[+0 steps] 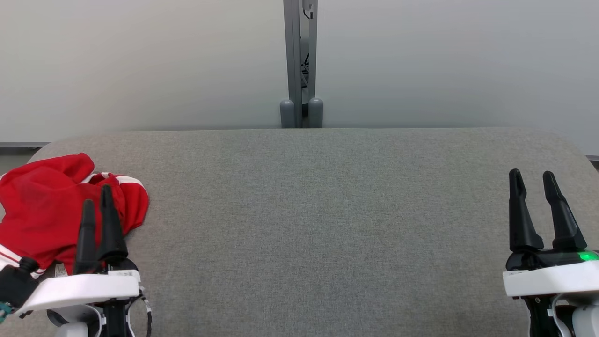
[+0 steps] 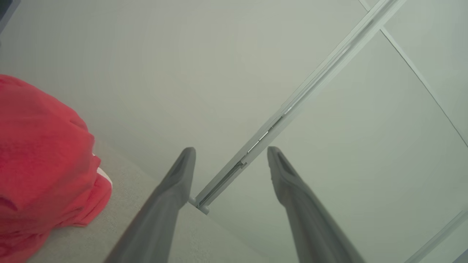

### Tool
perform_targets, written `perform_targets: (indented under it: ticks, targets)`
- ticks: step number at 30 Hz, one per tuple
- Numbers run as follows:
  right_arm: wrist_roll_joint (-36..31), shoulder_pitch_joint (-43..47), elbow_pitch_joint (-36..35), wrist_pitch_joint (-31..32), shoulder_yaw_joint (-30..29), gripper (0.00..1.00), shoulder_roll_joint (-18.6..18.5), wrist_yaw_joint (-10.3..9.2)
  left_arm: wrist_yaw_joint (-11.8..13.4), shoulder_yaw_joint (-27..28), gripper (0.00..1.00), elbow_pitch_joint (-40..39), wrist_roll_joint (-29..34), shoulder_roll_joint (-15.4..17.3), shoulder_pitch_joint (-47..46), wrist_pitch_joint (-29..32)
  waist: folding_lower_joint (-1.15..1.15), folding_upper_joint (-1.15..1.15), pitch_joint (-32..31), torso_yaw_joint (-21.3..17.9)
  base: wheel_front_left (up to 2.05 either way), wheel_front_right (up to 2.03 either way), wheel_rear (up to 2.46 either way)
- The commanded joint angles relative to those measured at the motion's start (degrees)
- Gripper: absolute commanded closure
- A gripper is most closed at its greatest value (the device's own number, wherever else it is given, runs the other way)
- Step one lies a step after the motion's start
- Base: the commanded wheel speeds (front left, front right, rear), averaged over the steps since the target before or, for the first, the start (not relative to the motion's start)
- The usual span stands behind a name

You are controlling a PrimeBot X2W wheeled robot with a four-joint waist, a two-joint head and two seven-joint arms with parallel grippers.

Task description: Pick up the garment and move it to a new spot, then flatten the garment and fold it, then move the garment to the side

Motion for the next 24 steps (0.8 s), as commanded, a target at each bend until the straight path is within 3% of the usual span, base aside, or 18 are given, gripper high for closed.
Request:
perform_targets:
  ticks: [1,13,24]
  targets:
    - [-2.11,-0.92,-0.94,-0.55,0.31,0.00,-0.05,0.28,0.72,-0.32,0.00,-1.10,2.22,0.20,-0.16,-0.37,0.00,0.00,-0.02,0.04,0.00,0.00,0.00]
    - [-8.28,-0.96,-0.04,-1.49,0.93,0.00,1.06,0.28,6.21,-6.45,0.00,-3.94,17.34,0.22,2.03,-1.48,0.00,0.00,-0.28,-0.18,0.00,0.00,0.00]
    - [-14.17,-0.07,4.41,-2.31,0.09,0.00,1.65,0.30,9.86,-12.06,0.00,1.42,29.00,0.24,3.60,-2.58,0.00,0.00,-0.68,-0.33,0.00,0.00,0.00]
